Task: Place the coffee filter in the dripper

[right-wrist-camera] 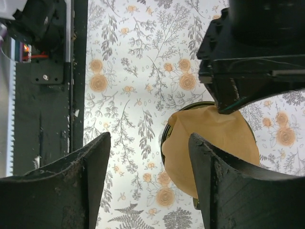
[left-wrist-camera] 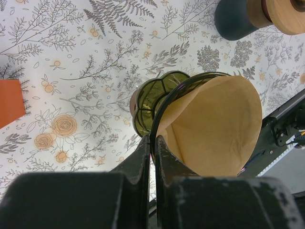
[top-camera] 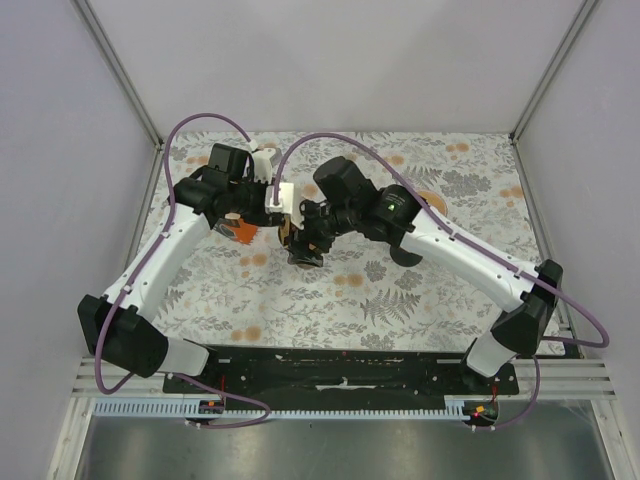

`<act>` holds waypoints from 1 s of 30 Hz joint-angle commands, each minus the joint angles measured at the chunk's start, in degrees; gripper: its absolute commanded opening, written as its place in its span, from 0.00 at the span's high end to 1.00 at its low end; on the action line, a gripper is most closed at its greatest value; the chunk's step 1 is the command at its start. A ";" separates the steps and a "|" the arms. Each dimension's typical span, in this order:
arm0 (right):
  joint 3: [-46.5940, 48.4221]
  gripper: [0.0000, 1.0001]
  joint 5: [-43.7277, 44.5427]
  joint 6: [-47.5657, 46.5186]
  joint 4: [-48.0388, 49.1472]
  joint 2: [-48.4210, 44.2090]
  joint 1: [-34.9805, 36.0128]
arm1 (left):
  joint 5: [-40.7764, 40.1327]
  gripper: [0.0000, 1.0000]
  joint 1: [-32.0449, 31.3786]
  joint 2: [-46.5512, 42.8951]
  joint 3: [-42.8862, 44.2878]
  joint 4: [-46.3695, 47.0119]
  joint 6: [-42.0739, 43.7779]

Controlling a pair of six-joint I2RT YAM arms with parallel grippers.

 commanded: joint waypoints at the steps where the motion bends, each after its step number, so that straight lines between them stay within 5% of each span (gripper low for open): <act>1: -0.15 0.26 4.50 -8.50 -1.74 1.31 2.46 | 1.57 0.92 -0.25 0.50 2.62 -0.53 -0.81; 10: -1.47 0.32 17.43 -9.29 -1.22 5.62 5.72 | 1.66 0.92 -0.25 0.77 2.71 -0.71 -0.72; 20: -4.37 0.69 20.94 -9.73 1.24 7.47 7.13 | 1.49 0.92 -0.25 0.68 2.89 -0.80 -0.72; 30: -6.21 0.89 21.74 -9.38 1.42 6.85 7.13 | 1.40 0.92 -0.25 0.68 2.98 -1.06 -0.64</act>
